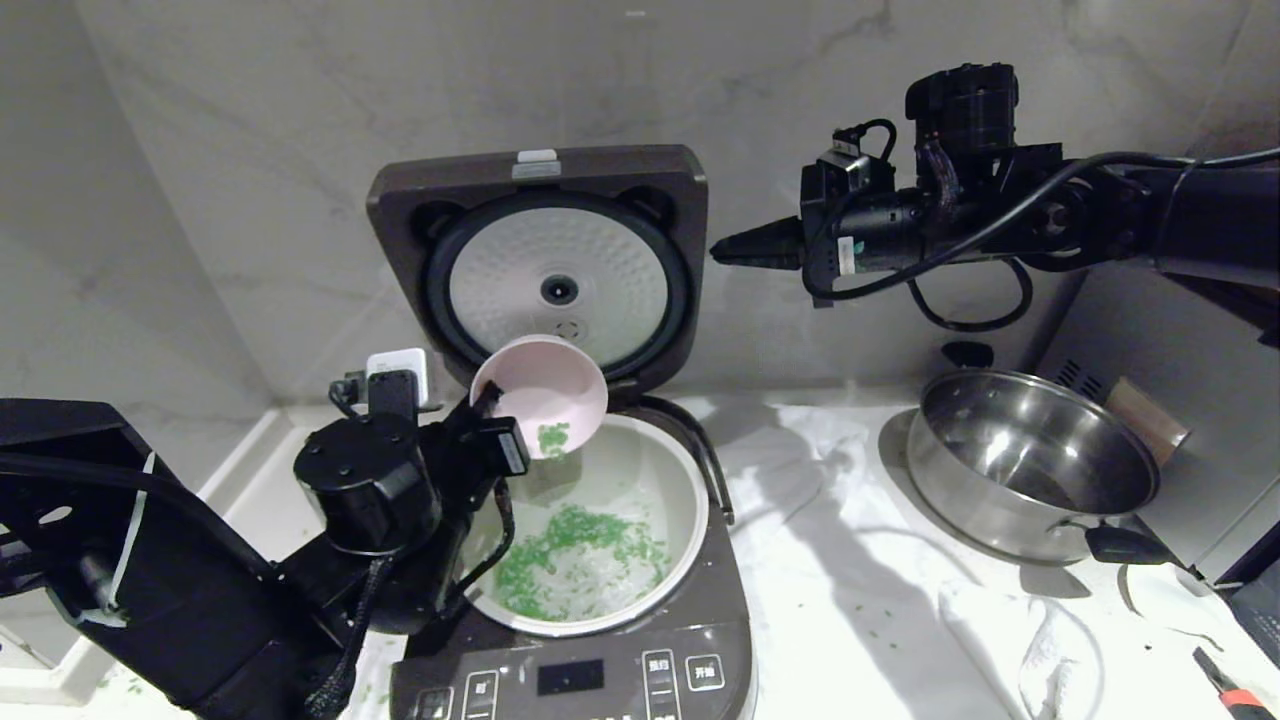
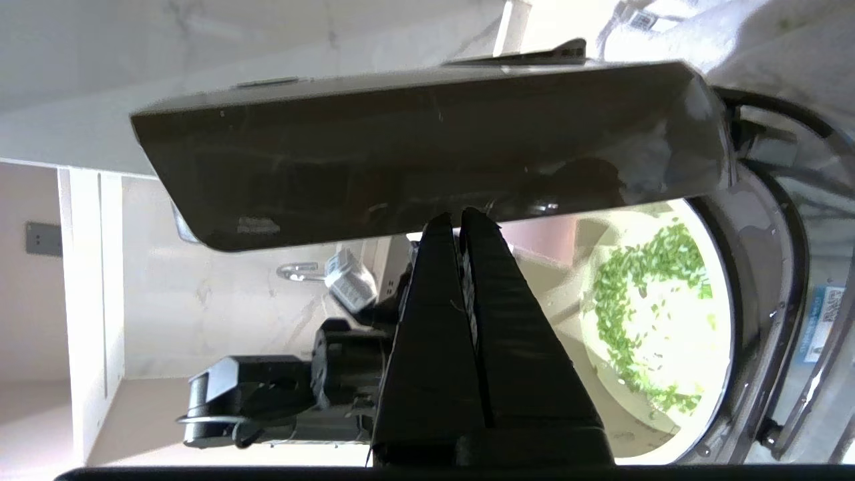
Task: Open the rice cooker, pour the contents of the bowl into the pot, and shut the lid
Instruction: Pour the water from the bowl into the rice cooker
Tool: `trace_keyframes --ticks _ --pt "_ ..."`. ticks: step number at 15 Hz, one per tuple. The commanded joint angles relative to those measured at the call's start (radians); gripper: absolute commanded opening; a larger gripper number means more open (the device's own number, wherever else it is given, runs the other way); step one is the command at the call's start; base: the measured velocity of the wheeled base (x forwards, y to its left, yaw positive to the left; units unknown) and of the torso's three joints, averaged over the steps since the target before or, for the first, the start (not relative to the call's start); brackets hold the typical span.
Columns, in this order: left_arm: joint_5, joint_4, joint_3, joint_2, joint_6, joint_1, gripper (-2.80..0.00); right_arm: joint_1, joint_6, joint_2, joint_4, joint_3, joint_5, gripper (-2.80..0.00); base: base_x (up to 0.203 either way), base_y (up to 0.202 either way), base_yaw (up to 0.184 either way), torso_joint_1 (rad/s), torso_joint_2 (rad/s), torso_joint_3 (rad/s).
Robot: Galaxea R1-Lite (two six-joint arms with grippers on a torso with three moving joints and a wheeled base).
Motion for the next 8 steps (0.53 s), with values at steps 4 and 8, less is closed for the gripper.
trace_keyframes --ticks 4,8 --pt "0.001 -0.009 0.093 -0.041 0.006 -0.078 -2.80 0.001 0.005 0.001 0.000 -0.001 0.005 -2.80 0.000 0.000 0.000 0.000 0.00 0.000" --pt "-0.001 -0.009 0.132 -0.055 0.011 -0.103 -2.80 -0.001 0.005 0.002 -0.001 -0.003 0.005 -2.80 0.000 0.000 0.000 0.000 0.00 0.000"
